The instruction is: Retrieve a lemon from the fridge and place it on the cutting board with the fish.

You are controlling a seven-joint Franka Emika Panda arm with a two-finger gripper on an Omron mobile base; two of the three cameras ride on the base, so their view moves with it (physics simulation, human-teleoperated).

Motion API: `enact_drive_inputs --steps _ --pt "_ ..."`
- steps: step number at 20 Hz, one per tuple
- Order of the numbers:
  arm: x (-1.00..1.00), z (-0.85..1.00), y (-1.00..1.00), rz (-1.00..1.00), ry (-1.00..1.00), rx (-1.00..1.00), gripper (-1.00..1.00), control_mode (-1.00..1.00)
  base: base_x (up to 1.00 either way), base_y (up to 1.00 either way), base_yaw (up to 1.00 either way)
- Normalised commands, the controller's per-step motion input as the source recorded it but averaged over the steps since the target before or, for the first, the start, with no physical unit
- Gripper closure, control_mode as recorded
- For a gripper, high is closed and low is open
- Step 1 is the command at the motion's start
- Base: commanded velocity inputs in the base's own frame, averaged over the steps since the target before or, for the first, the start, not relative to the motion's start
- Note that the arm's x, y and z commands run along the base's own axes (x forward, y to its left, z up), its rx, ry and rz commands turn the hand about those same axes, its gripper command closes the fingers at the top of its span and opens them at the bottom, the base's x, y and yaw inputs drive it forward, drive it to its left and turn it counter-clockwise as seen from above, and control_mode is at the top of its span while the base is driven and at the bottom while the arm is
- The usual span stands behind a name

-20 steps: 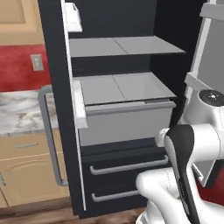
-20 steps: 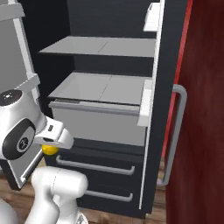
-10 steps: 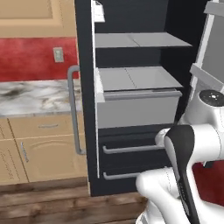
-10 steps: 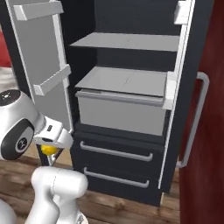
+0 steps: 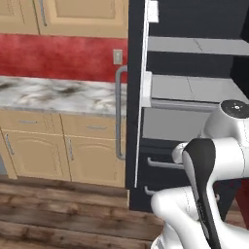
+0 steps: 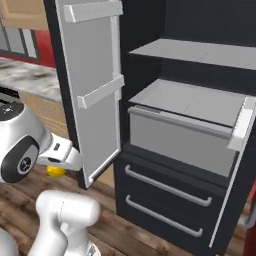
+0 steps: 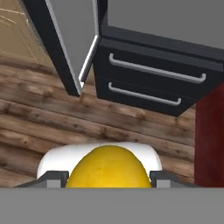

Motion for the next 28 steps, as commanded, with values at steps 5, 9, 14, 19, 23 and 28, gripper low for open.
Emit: enact_drive_inputs --steps 5,9,14,19,23,28 --pt "0.0 0.0 0.0 0.0 0.0 0.0 1.0 1.0 0.0 0.7 0.28" --pt "0.0 0.0 0.0 0.0 0.0 0.0 1.0 1.0 0.0 1.0 0.12" --pt "0.0 0.0 0.0 0.0 0.0 0.0 1.0 1.0 0.0 1.0 0.02" --pt "0.0 0.0 0.0 0.0 0.0 0.0 1.0 1.0 0.1 0.97 0.0" --pt "0.0 0.0 0.0 0.0 0.0 0.0 1.0 1.0 0.43 0.96 0.0" --pt "0.0 0.0 0.0 0.0 0.0 0.0 1.0 1.0 0.52 0.98 0.0"
